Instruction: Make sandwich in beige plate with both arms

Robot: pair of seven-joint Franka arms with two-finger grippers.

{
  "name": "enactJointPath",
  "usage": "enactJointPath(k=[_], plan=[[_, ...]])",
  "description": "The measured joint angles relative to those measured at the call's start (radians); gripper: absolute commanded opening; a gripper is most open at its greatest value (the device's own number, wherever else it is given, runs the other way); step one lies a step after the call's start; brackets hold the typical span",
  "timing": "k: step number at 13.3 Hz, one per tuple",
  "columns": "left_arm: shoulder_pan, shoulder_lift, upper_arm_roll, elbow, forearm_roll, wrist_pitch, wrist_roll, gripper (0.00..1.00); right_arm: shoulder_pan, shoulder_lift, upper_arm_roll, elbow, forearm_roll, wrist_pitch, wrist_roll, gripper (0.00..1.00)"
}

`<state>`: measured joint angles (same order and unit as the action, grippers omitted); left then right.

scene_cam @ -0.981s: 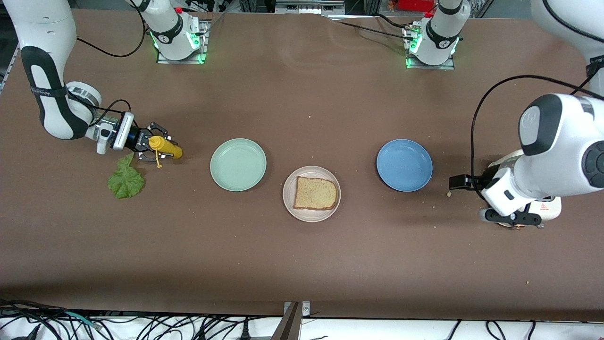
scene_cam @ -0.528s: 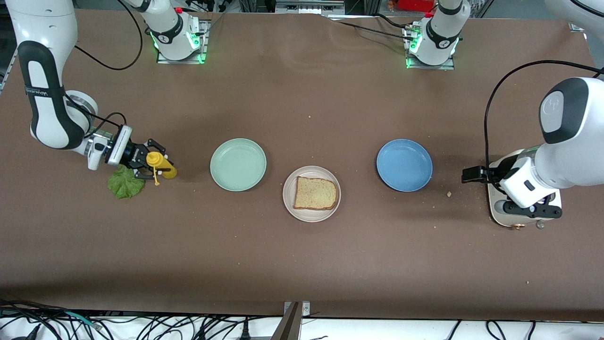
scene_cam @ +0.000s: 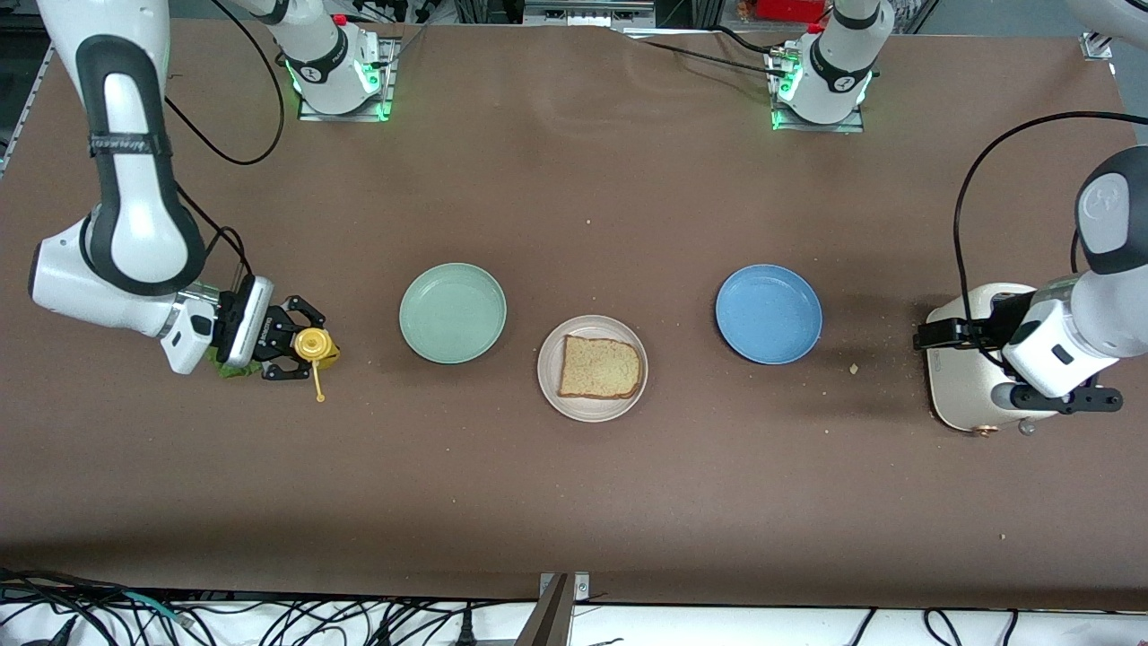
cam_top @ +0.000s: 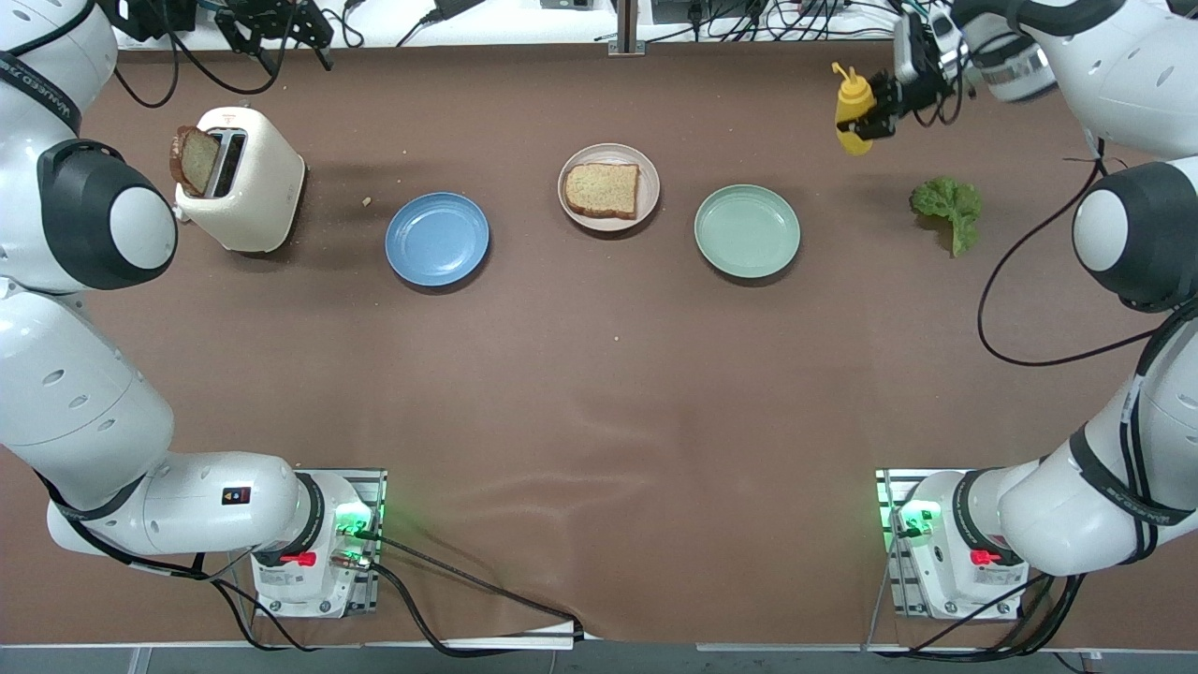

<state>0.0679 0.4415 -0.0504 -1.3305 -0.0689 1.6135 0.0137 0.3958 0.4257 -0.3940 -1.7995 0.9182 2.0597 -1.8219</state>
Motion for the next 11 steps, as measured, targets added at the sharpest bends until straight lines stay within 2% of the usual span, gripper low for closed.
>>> enactJointPath(k=[4, 8, 11], plan=[[0.034, 0.000, 0.000, 0.000, 0.000, -0.006, 0.000, 1.00, 0.153, -0.006, 0.002, 0.119, -0.348, 0.072, 0.484, 0.00], [0.074, -0.002, 0.001, 0.000, 0.000, -0.006, 0.000, 1.00, 0.297, 0.006, 0.007, 0.141, -0.614, 0.146, 0.878, 0.00], [0.091, -0.003, 0.001, 0.001, 0.000, -0.006, -0.001, 1.00, 0.416, 0.059, 0.013, 0.178, -0.867, 0.165, 1.185, 0.00]])
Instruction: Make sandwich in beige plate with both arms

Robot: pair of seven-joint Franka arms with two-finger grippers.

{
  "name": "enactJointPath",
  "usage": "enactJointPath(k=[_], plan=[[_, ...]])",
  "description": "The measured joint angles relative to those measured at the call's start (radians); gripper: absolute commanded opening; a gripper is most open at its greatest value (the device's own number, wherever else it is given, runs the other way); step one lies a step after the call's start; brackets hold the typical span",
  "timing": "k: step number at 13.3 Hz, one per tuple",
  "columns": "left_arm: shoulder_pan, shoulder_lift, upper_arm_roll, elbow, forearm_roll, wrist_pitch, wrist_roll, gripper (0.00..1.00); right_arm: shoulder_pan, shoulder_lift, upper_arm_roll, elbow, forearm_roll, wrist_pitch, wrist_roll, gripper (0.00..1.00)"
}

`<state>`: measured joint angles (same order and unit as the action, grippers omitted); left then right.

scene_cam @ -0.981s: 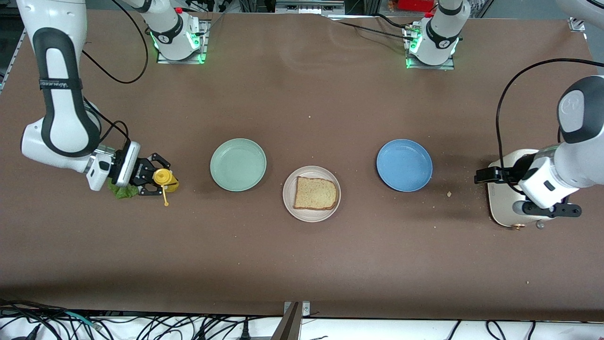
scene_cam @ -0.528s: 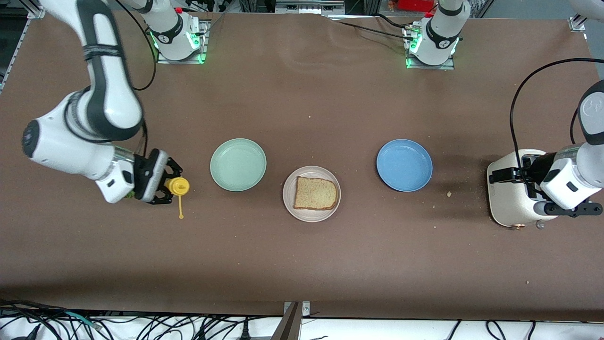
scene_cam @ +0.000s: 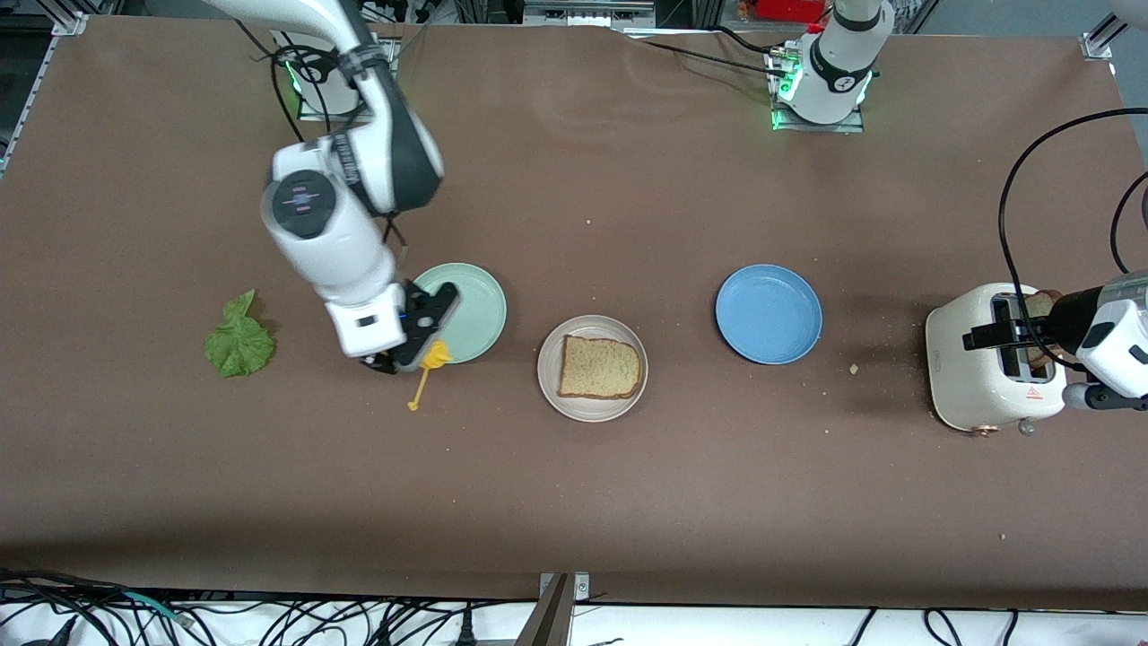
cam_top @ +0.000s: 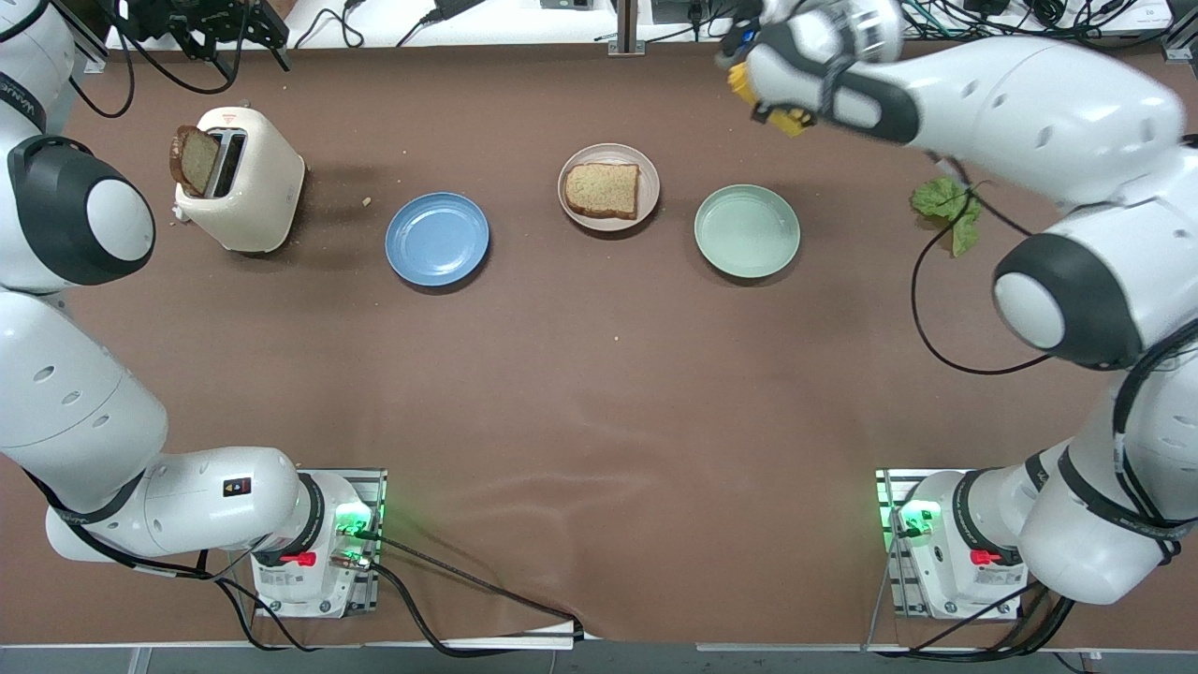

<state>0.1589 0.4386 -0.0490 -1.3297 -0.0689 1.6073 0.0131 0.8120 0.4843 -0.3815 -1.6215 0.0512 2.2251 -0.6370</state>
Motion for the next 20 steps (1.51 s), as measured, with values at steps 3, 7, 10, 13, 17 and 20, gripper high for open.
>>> enactJointPath(k=[3, 7, 10, 13, 17, 20], plan=[[0.012, 0.000, 0.000, 0.000, 0.000, 0.000, 0.000, 1.00, 0.120, 0.132, 0.002, 0.085, -0.188, -0.001, 0.231, 0.00], [0.013, 0.000, -0.004, 0.000, 0.000, 0.000, 0.000, 1.00, 0.237, 0.277, 0.000, 0.122, -0.340, -0.017, 0.357, 0.00], [0.013, 0.000, -0.007, -0.001, 0.000, -0.001, 0.000, 1.00, 0.293, 0.332, -0.002, 0.141, -0.436, -0.100, 0.426, 0.00], [0.013, -0.007, -0.007, 0.000, 0.000, -0.005, 0.000, 1.00, 0.325, 0.361, -0.003, 0.150, -0.481, -0.145, 0.447, 0.00], [0.013, -0.040, -0.008, 0.000, 0.000, -0.043, 0.000, 1.00, 0.333, 0.379, -0.009, 0.159, -0.488, -0.156, 0.469, 0.00], [0.013, -0.055, -0.008, 0.000, 0.000, -0.064, -0.001, 1.00, 0.330, 0.375, -0.030, 0.195, -0.459, -0.160, 0.476, 0.00]])
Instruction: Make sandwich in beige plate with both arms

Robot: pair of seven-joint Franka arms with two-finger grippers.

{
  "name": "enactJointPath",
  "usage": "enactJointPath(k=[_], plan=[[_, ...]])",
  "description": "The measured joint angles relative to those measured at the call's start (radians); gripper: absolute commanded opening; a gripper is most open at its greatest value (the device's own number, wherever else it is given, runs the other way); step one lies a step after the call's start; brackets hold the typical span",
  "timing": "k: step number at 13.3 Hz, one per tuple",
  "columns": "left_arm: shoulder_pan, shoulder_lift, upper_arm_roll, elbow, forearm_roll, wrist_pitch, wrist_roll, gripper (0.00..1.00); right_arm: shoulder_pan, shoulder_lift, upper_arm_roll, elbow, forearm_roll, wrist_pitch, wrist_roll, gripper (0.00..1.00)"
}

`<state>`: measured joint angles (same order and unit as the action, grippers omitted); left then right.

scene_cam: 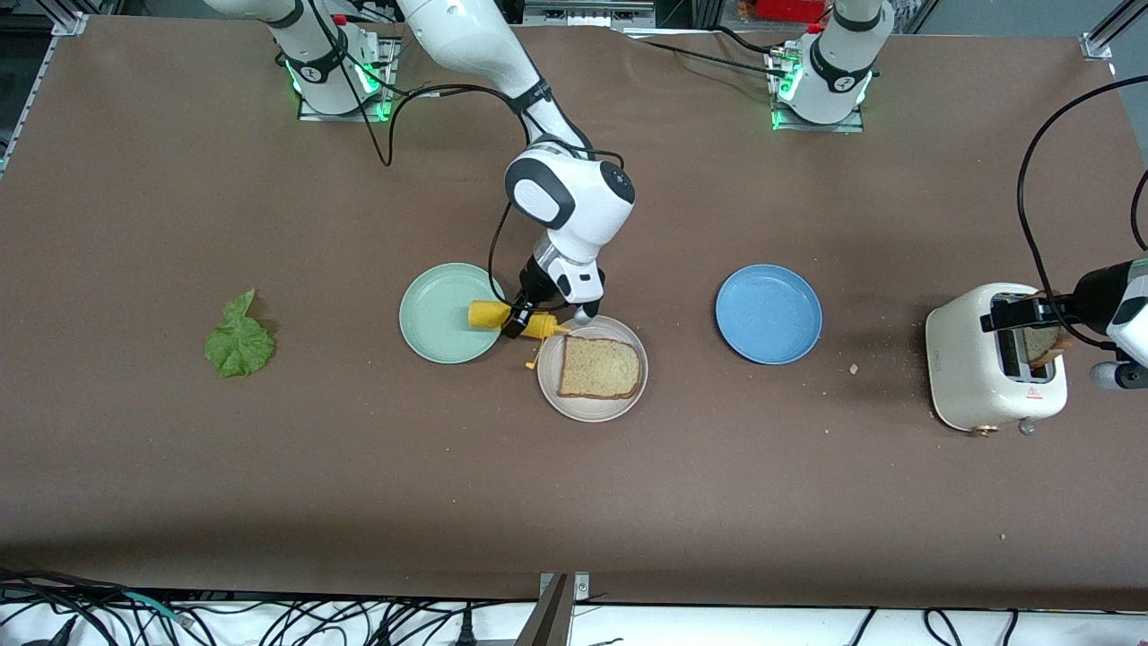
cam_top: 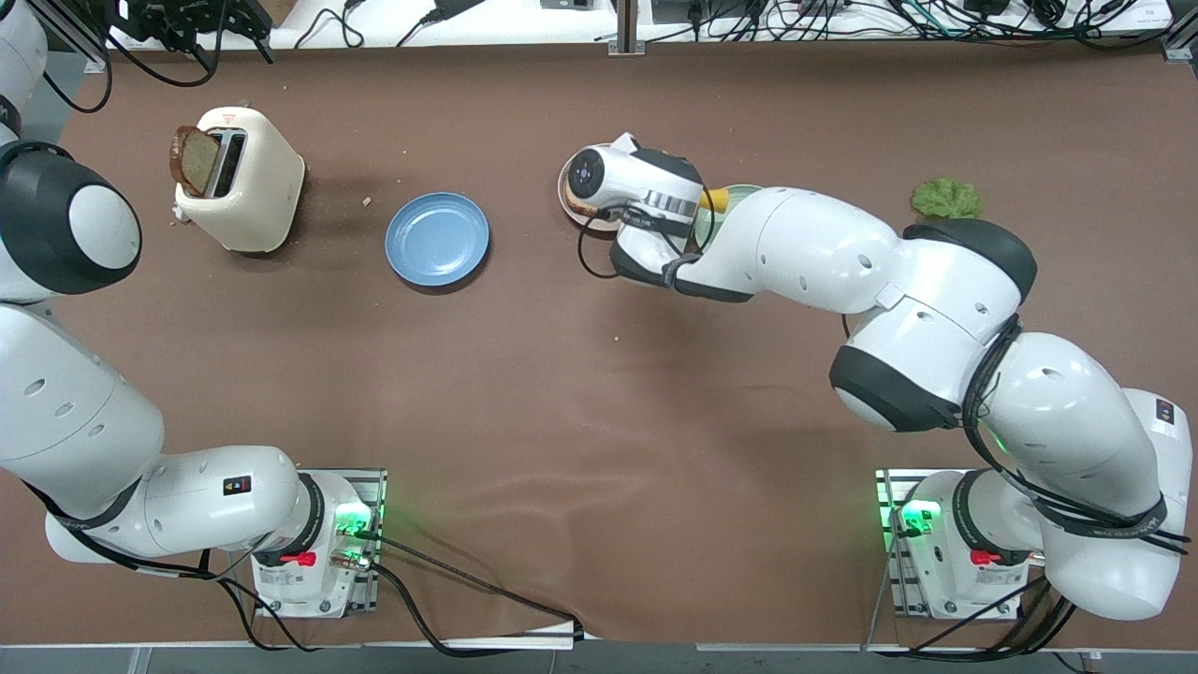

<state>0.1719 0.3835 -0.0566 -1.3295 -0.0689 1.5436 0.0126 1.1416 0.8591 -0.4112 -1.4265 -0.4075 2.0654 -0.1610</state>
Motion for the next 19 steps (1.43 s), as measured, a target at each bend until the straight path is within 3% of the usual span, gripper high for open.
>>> enactJointPath(k=[2, 5, 10, 13, 19], plan=[[0.000, 0.000, 0.000, 0.000, 0.000, -0.006, 0.000, 1.00, -0.016, -0.034, -0.029, 0.021, 0.083, -0.004, -0.030, 0.00], [0.000, -0.001, 0.000, 0.000, 0.000, -0.008, 0.000, 1.00, -0.083, -0.160, -0.063, 0.002, 0.213, -0.022, -0.172, 0.00], [0.000, -0.004, 0.001, 0.000, 0.000, -0.008, 0.000, 1.00, -0.258, -0.441, -0.080, -0.189, 0.387, -0.028, -0.520, 0.00], [0.000, -0.009, 0.000, 0.000, 0.000, -0.008, 0.000, 1.00, -0.384, -0.552, -0.096, -0.302, 0.588, -0.007, -0.776, 0.00], [0.000, -0.011, -0.004, 0.000, 0.000, -0.008, 0.000, 1.00, -0.411, -0.581, -0.271, -0.489, 1.069, 0.033, -1.300, 0.00]])
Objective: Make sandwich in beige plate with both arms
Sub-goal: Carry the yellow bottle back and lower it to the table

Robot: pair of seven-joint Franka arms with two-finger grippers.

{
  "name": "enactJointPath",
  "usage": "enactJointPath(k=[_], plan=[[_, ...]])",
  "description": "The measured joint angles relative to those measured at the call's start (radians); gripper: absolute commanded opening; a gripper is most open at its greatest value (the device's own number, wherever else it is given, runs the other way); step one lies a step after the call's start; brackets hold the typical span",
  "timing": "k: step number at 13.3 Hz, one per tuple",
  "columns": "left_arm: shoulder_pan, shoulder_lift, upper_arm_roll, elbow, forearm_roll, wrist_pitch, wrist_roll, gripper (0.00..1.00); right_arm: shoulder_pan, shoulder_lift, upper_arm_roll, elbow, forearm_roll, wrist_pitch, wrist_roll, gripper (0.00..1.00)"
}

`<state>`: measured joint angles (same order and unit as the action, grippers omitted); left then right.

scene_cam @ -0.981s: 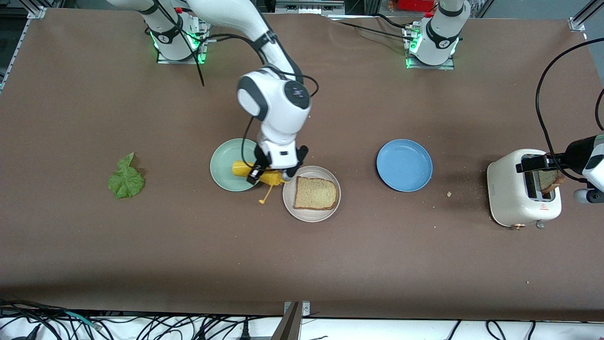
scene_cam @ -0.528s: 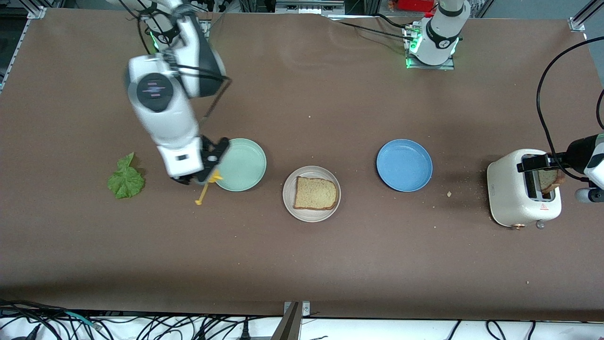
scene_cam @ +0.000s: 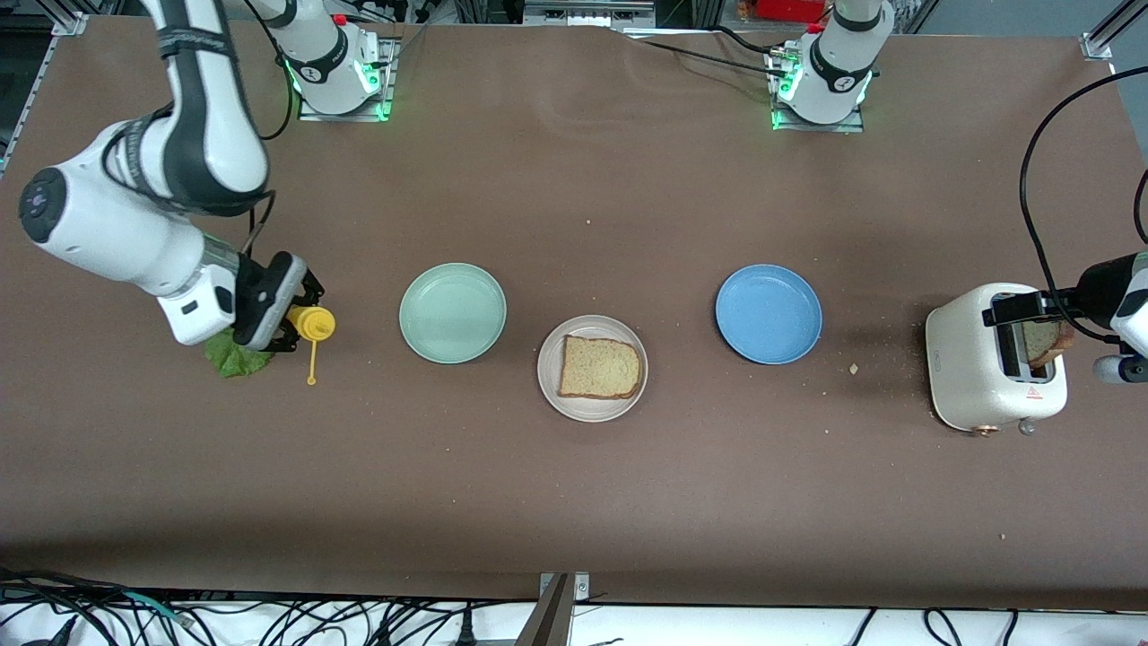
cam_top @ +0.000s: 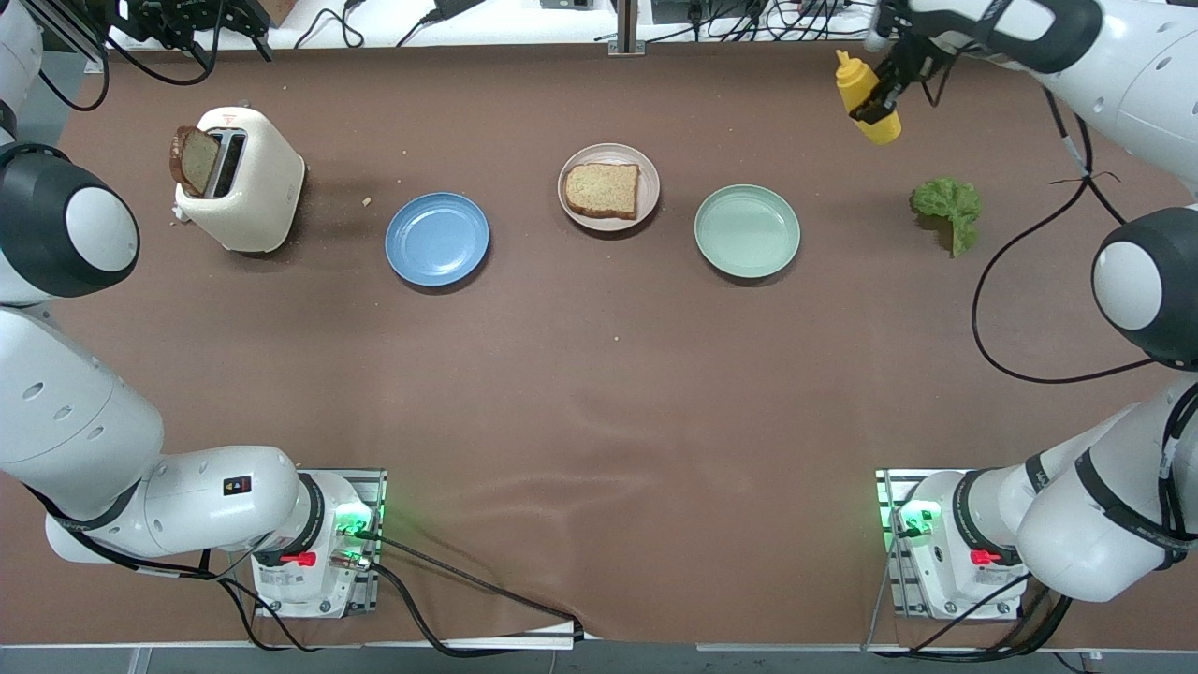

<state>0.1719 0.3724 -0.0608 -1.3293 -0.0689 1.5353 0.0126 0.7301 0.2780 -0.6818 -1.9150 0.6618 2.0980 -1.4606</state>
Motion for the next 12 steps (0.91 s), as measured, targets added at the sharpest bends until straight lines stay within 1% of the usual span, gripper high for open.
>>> enactJointPath(k=[4, 5, 6, 7, 9, 12], plan=[[0.000, -0.001, -0.002, 0.000, 0.000, 0.000, 0.000, 1.00, -0.005, -0.006, -0.103, -0.173, 0.266, -0.010, -0.330, 0.00], [0.000, -0.001, -0.002, 0.000, 0.000, 0.000, 0.000, 1.00, -0.007, -0.007, -0.132, -0.218, 0.338, -0.035, -0.420, 0.00], [0.000, -0.001, -0.002, 0.000, 0.000, 0.000, 0.000, 1.00, -0.016, -0.006, -0.153, -0.255, 0.390, -0.082, -0.495, 0.00], [0.000, -0.001, -0.003, 0.000, 0.000, 0.000, 0.000, 1.00, -0.042, -0.001, -0.162, -0.283, 0.424, -0.142, -0.561, 0.00], [0.000, -0.001, -0.003, 0.000, 0.000, 0.000, 0.000, 1.00, -0.112, 0.024, -0.166, -0.313, 0.458, -0.261, -0.672, 0.00], [0.000, -0.001, -0.004, 0.000, 0.000, 0.000, 0.000, 1.00, -0.177, 0.107, -0.166, -0.323, 0.539, -0.367, -0.819, 0.00]])
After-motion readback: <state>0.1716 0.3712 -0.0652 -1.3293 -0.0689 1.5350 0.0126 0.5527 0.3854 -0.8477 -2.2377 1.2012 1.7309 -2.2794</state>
